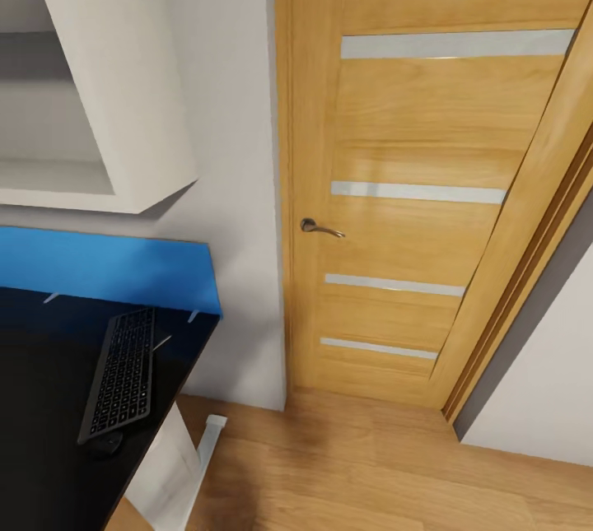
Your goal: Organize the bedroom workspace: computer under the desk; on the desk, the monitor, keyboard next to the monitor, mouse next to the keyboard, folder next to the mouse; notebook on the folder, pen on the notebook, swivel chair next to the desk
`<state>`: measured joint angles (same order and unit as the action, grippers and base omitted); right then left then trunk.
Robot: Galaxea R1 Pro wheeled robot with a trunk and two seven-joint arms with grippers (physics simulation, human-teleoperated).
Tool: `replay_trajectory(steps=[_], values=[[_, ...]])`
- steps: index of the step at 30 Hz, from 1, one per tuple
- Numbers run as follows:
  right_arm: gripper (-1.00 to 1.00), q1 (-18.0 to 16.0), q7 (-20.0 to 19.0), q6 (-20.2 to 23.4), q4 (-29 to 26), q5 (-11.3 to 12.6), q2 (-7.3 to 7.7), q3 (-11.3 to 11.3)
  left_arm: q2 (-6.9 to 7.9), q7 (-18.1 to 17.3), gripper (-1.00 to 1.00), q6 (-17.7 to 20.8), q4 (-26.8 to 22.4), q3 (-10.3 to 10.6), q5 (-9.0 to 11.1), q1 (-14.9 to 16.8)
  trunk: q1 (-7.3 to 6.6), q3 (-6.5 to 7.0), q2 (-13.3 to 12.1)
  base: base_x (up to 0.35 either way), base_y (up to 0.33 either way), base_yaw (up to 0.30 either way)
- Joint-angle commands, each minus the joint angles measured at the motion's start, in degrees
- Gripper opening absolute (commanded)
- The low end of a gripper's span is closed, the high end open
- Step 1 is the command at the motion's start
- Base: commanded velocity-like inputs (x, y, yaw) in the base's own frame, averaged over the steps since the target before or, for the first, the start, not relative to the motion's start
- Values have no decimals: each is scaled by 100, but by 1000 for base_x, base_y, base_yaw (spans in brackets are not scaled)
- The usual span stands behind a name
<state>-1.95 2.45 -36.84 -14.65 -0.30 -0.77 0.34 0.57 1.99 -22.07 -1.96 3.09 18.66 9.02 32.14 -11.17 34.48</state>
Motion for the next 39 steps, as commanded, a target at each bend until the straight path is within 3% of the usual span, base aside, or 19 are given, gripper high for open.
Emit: replay_trajectory(steps=[1, 10, 21, 39], values=[[100, -3, 19, -16, 2, -5, -2, 1, 1, 21, 100, -16, 2, 34, 15, 4, 2, -9, 7, 0, 0, 0], [100, -3, 19, -16, 5, -4, -2, 1, 5, 21, 100, -16, 2, 34, 15, 4, 2, -9, 7, 0, 0, 37], [100, -2, 19, -20, 2, 0, -2, 1, 5, 21, 100, -16, 2, 34, 15, 4, 2, -9, 7, 0, -20, 247], [100, -6, 19, -16, 6, -5, -2, 1, 5, 21, 100, -16, 2, 34, 15, 4, 2, -9, 7, 0, -226, 276]])
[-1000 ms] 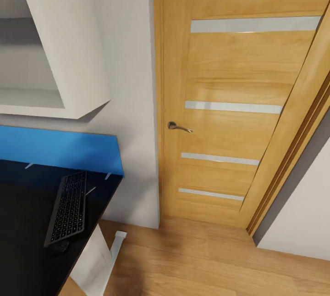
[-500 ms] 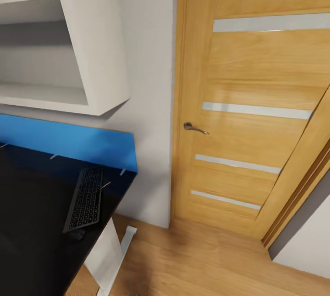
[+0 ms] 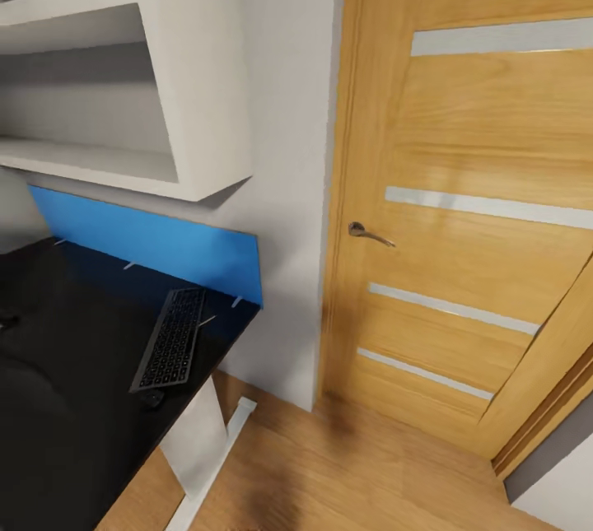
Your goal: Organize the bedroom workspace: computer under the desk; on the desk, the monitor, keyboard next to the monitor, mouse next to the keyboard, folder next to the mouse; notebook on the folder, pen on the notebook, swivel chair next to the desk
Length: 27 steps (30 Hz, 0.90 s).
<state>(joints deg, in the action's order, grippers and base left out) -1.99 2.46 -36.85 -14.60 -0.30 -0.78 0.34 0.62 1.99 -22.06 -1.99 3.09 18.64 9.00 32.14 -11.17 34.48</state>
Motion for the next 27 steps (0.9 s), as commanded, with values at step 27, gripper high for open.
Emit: replay_trajectory(steps=[27], values=[[100, 1, 26, -180, 0, 14, -10, 9, 1, 21, 100, -18, 6, 33, 21, 6, 2, -9, 7, 0, -3, 277]])
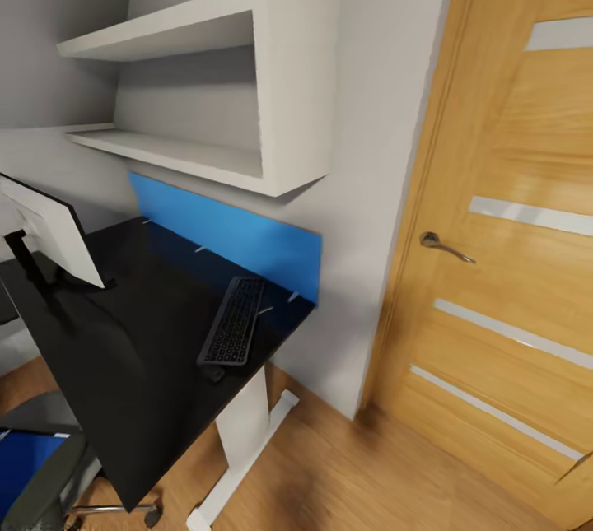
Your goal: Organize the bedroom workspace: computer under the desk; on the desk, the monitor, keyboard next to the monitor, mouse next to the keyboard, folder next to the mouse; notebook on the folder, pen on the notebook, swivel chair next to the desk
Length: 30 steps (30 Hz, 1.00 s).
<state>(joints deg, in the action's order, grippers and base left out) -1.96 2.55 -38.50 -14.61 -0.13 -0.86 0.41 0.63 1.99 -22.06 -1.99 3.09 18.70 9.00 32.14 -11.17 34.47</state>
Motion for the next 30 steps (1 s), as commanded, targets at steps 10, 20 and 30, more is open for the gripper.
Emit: replay_trajectory(steps=[10, 20, 30], values=[[100, -2, 22, -77, 2, -7, 6, 4, 4, 21, 100, -18, 5, 34, 19, 5, 2, -9, 8, 0, 0, 281], [100, -2, 23, -79, 2, -18, 7, 4, 7, 21, 100, -23, 5, 34, 19, 5, 2, -9, 8, 0, 0, 284], [100, -4, 26, -79, 2, -16, 7, 10, 7, 21, 100, -26, 5, 34, 20, 5, 2, -9, 8, -115, 0, 284]])
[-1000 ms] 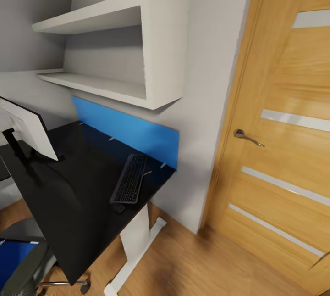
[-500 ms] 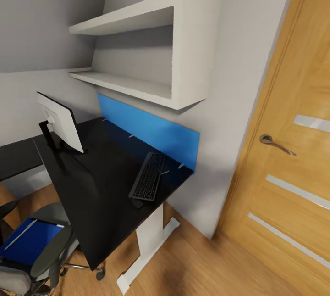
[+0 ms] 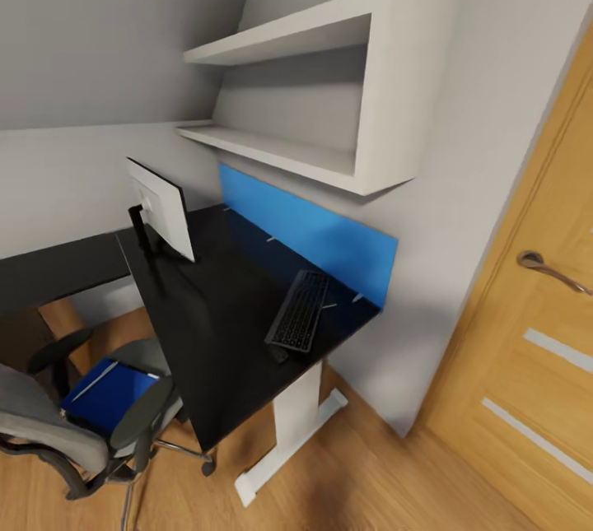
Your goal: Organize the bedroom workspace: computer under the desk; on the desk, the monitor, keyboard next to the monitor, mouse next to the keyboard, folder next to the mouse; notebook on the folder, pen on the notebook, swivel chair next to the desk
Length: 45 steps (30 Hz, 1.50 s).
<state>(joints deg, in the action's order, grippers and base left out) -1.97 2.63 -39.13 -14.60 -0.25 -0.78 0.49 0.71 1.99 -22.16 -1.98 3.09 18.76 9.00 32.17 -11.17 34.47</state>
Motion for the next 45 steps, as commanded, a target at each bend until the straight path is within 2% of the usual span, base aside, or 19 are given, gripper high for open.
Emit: replay_trajectory(steps=[1, 11, 22, 24, 28, 33, 37, 45], values=[[100, -1, 18, -15, 1, -4, 0, 3, 0, 21, 100, -17, 4, 34, 13, 5, -2, -9, 8, -305, 0, 284], [100, -3, 10, -15, 1, -10, -1, -11, 14, 21, 100, -17, 4, 27, 30, 5, -2, -9, 8, -313, 0, 180], [100, 0, 10, -15, 1, -11, -2, -5, 40, 40, 100, -17, 4, -12, 57, 5, -2, -9, 8, -51, 0, 179], [100, -1, 10, -15, 1, -11, -2, -5, 51, 44, 100, -17, 0, -16, 128, 5, -2, -9, 8, -4, 0, 269], [100, -1, 10, -15, 1, -11, -2, -6, 73, 33, 100, -17, -5, -12, 540, 5, -2, -9, 8, -1, 0, 274], [100, 0, 10, -15, 1, -11, -2, -5, 77, 30, 100, -17, -12, -10, 779, 5, -2, -9, 8, 0, 0, 276], [100, -1, 10, -15, 31, -11, -2, -10, 78, 30, 100, -17, -13, -10, 834, 5, -2, -9, 8, 0, 0, 277], [100, -2, 10, -15, 66, -11, -2, -13, 71, 22, 100, -17, -14, 17, 822, 5, -2, -9, 8, 0, 0, 277]])
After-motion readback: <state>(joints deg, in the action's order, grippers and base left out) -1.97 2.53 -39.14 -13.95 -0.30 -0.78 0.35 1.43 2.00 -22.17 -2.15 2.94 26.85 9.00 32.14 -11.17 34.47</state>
